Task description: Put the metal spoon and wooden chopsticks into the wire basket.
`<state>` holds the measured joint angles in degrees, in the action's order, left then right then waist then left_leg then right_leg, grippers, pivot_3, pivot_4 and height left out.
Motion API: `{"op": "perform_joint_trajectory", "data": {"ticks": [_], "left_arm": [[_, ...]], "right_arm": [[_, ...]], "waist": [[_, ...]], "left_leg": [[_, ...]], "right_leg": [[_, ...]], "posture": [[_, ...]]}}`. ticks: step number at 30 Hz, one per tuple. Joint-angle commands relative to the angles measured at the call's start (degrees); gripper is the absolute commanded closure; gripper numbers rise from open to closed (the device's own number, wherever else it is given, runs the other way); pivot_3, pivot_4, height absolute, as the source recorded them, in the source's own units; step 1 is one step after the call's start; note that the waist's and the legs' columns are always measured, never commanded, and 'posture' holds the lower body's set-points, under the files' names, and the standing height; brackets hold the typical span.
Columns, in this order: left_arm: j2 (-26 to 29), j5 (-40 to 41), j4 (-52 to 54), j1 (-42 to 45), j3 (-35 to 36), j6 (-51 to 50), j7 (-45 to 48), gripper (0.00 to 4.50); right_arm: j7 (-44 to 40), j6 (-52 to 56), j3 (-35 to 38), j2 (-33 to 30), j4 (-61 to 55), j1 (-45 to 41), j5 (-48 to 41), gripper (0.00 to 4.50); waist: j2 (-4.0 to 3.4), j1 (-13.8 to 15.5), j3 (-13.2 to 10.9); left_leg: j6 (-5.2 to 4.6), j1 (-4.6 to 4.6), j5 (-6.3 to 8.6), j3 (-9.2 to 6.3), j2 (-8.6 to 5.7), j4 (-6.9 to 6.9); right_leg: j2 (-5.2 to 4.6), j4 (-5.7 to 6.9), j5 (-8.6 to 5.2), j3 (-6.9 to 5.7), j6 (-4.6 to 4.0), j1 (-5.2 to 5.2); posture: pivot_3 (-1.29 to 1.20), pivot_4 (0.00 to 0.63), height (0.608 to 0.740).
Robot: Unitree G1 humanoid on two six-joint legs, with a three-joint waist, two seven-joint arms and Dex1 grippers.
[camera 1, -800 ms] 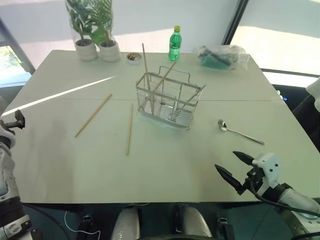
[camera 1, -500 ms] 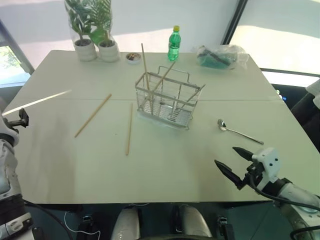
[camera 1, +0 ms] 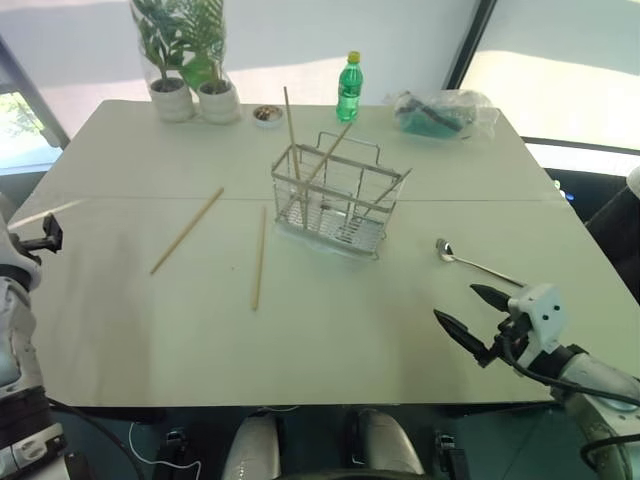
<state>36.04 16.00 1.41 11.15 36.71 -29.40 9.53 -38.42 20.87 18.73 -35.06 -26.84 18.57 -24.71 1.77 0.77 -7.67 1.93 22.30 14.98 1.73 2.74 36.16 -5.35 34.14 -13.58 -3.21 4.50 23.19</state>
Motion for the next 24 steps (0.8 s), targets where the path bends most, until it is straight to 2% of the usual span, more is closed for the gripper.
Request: {"op": "perform_joint_trajectory", "data": {"ticks": [1,6,8,13,19,24], "left_arm": [[3.91,6.86,7.94,0.66,-1.67,-4.09,8.73,0.05],[10.68,14.34,17.02,-2.83,-7.59,-7.38,24.87,0.05],[14.42,17.64,20.82,-4.44,-10.28,-7.58,33.30,0.05],[20.28,22.01,23.71,-2.24,-17.06,-7.86,45.14,0.05],[20.40,22.26,22.03,8.82,-27.35,-7.92,50.47,0.05],[19.02,22.30,20.19,15.02,-31.09,-8.03,52.23,0.05]], "right_arm": [[-2.31,-0.78,2.83,-4.22,1.37,-4.30,-0.18,0.00],[-7.76,-2.35,2.76,-11.96,8.22,-12.41,0.83,0.00],[-10.94,-4.18,0.95,-15.31,13.90,-17.89,2.43,0.00],[-19.19,-7.26,-5.17,-19.53,28.15,-29.48,5.14,0.00],[-26.60,-15.67,-12.37,-21.69,47.82,-41.17,12.14,0.00],[-28.46,-20.31,-16.26,-21.70,59.28,-48.30,17.24,0.00]], "waist": [[0.03,-0.02,0.00],[-0.10,-0.01,-0.08],[-0.24,-0.11,-0.15],[-0.47,-0.12,-0.34],[-0.54,-0.02,-0.40],[-0.55,-0.28,-0.41]], "left_leg": [[0.00,0.00,0.00,-0.01,0.00,0.00],[0.00,-0.01,0.00,0.07,-0.02,0.04],[0.00,-0.04,0.00,0.09,-0.03,-0.03],[-0.01,-0.03,-0.01,0.14,-0.01,0.02],[-0.03,0.00,-0.02,0.13,-0.03,0.05],[-0.04,-0.02,-0.03,0.14,-0.01,0.06]], "right_leg": [[0.01,0.01,0.00,0.00,0.00,0.00],[-0.06,-0.01,0.01,0.01,-0.01,0.01],[-0.04,-0.03,0.00,0.01,-0.01,0.00],[0.04,-0.01,0.00,0.03,-0.02,0.03],[0.10,-0.03,0.00,0.07,0.00,-0.04],[0.19,-0.01,0.02,0.13,0.03,-0.05]], "posture": [[0.00,0.150,0.717],[0.00,0.150,0.717],[0.00,0.150,0.717],[0.00,0.150,0.717],[0.00,0.150,0.717],[0.00,0.150,0.717]]}}
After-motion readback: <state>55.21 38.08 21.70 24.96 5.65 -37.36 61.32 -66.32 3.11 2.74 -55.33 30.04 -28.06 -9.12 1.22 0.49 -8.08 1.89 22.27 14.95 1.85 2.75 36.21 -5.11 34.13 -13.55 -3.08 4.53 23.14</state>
